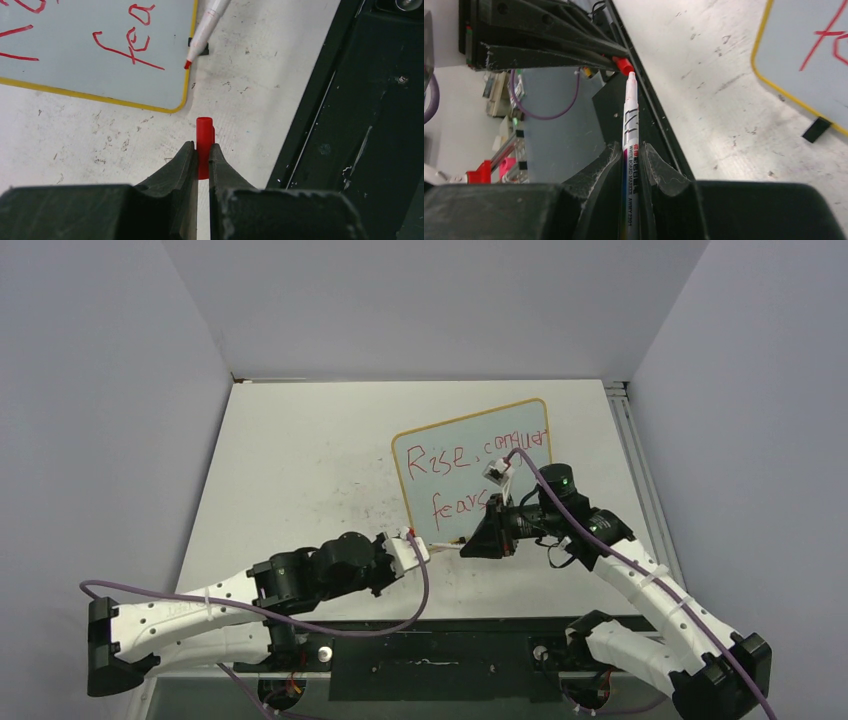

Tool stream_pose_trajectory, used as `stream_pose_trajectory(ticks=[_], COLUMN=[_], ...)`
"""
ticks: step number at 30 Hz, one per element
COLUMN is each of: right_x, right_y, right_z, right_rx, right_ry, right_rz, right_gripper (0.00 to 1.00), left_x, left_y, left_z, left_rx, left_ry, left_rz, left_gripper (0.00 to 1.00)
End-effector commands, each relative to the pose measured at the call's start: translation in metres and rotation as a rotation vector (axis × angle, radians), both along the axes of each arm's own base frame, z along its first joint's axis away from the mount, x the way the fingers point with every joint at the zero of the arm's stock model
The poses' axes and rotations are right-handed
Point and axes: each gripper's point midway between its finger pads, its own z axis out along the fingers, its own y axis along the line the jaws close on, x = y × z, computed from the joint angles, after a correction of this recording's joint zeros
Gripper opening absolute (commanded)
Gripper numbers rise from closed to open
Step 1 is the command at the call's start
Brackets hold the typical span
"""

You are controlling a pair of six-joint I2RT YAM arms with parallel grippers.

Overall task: Write a sentence on the whiteboard
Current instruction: Close the whiteboard marker at the center of the board.

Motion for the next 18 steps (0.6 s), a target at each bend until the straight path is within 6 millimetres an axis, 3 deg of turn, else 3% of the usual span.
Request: stream_pose_trajectory(ticks=[1,18], right_x=[-0.024,-0.03], right_y=[0.01,0.013], right_z=[0.014,-0.01], right_rx=[0.047,-0.022], right_ry=[-0.027,-0.002], right_rz=[0.145,0.174], right_gripper=[0.05,0.05], left_x=[-0.008,-0.018], left_y=[-0.011,-0.016], left_z=[0.005,0.002], left_rx=[-0.026,-0.027], left_ry=[-0.001,0.002], left_rz=[-0.057,-0.097], left_gripper=[0.0,0.0])
